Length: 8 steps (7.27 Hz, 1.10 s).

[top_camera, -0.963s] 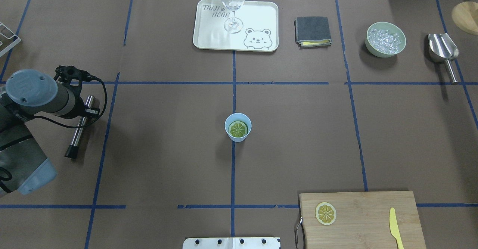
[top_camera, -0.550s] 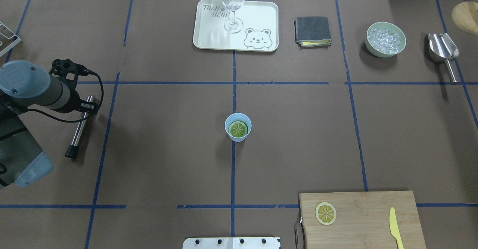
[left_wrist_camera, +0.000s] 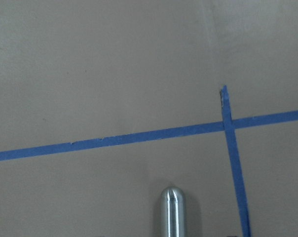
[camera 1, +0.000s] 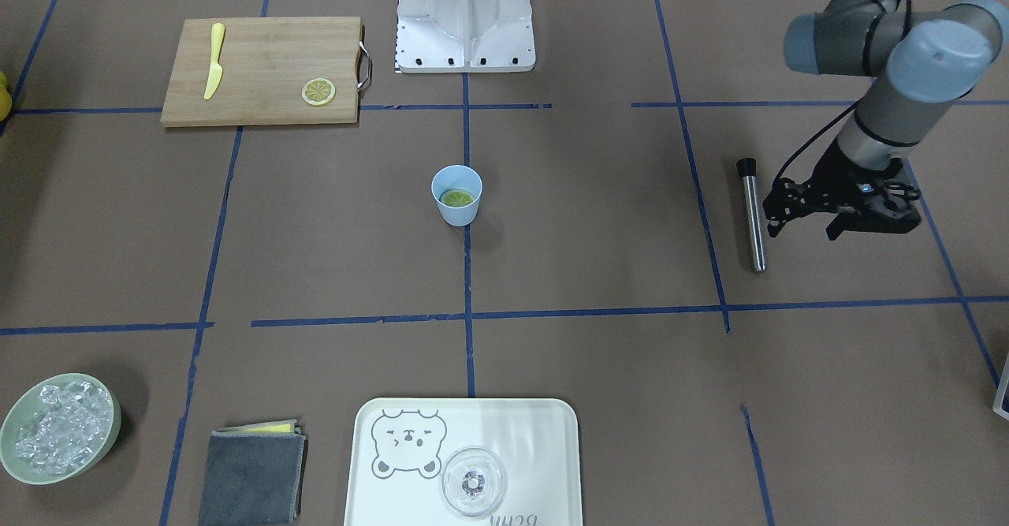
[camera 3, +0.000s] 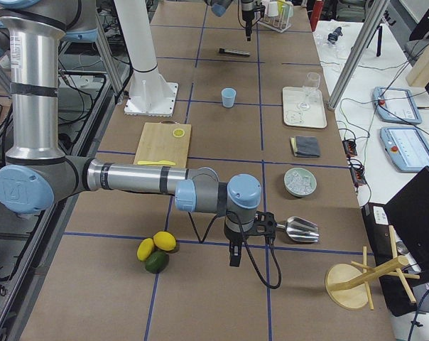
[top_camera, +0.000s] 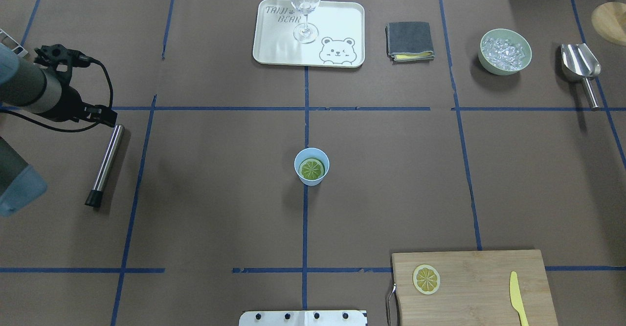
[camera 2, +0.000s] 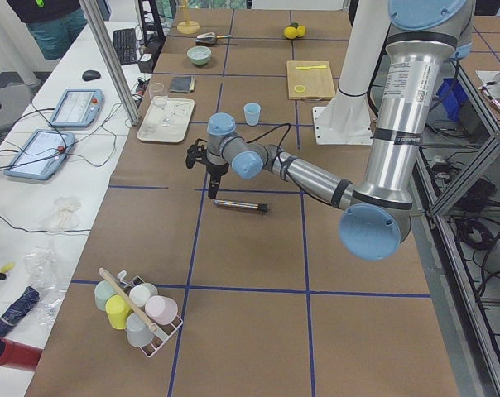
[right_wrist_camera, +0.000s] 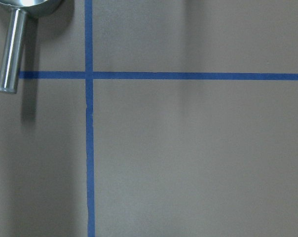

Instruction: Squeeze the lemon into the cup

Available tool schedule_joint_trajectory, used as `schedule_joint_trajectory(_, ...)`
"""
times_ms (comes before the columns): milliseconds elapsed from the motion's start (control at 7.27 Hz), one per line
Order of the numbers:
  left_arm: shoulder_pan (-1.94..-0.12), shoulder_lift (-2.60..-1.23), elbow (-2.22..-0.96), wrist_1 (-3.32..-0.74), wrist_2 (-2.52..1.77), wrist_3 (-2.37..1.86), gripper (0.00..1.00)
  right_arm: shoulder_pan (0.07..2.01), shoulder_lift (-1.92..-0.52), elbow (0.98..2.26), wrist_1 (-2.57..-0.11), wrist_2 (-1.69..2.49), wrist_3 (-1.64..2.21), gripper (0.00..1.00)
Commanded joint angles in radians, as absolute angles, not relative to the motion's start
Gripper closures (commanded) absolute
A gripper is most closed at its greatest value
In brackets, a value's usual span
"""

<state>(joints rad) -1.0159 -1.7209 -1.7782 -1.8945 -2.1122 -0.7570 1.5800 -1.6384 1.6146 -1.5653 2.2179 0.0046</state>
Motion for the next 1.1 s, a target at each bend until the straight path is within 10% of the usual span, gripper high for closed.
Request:
schedule_joint_trajectory(0,-1.152,-1.677,-1.79,-1.893,-2.169,-0.718,0.0,1.58,-1.638,1.615,-1.565,2.218,0.003,0.0)
schedule_joint_trajectory(962,-1.571,-1.515,-1.769,-1.557,-2.413,-0.129,0.0,1.58,-1.631,1.617,-1.563,2.218,0.003,0.0)
